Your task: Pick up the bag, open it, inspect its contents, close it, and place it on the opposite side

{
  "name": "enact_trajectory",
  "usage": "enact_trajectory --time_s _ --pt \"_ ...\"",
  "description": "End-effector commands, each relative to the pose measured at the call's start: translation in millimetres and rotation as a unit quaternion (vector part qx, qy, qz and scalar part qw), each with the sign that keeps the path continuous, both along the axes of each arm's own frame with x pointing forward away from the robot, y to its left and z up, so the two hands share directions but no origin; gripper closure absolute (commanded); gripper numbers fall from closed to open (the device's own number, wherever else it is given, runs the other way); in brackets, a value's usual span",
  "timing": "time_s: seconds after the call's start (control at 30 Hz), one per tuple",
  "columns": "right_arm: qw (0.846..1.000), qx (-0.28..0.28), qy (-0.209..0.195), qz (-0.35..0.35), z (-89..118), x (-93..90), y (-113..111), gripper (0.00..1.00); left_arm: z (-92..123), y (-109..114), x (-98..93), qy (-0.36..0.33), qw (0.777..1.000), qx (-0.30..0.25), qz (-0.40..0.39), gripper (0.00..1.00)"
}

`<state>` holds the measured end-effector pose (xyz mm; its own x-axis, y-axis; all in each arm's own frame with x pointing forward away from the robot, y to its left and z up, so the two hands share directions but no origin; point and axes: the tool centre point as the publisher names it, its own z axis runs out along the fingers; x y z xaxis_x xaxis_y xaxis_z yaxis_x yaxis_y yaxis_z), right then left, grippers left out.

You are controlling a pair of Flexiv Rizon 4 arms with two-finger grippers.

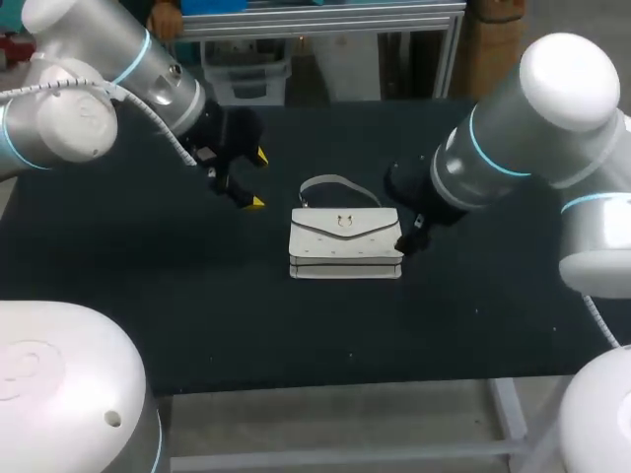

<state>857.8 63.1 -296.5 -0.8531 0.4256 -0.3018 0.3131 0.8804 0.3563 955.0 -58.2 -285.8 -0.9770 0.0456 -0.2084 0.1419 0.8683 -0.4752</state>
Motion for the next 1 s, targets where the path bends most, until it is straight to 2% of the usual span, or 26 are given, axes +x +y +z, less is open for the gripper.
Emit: enact_trajectory --time_s 0.03,0.27,0.33,0.4,0.53,0.57,0.83,0.87,0.9,1.0 --pt "0.999 0.008 -0.039 0.014 -17 -4.0 4 0.0 -5 -3 -5.5 -0.02 1.0 -0.002 -0.013 0.0" --pt "0.994 -0.002 -0.081 0.07 -31 -11.1 9 0.0 -10 -10 -9.1 -0.035 0.999 -0.001 -0.039 0.0" --pt "0.992 -0.016 -0.09 0.083 -34 -11.2 10 0.08 -10 -11 -9.1 -0.037 0.998 0.002 -0.047 0.0" --pt "0.99 -0.027 -0.097 0.101 -35 -11.0 10 0.0 -10 -12 -8.2 -0.036 0.998 0.001 -0.048 0.0" --pt "0.984 -0.064 -0.109 0.122 -42 -9.1 12 0.0 -9 -12 -6.2 -0.032 0.998 0.0 -0.055 0.0" --pt "0.983 -0.068 -0.11 0.128 -44 -8.5 12 0.06 -10 -12 -6.1 -0.031 0.998 0.0 -0.055 0.0" --pt "0.975 -0.095 -0.114 0.165 -57 -1.4 20 0.15 -15 -14 -3.7 -0.022 0.998 0.004 -0.059 0.0" --pt "0.973 -0.103 -0.115 0.17 -58 0.0 23 0.28 -15 -14 -3.2 -0.021 0.998 0.005 -0.06 0.0" --pt "0.972 -0.111 -0.115 0.173 -59 1.0 25 0.34 -15 -14 -2.7 -0.02 0.998 0.004 -0.06 0.0" --pt "0.969 -0.133 -0.115 0.173 -64 7.1 30 0.35 -16 -14 -1.8 -0.016 0.998 0.004 -0.063 0.0"
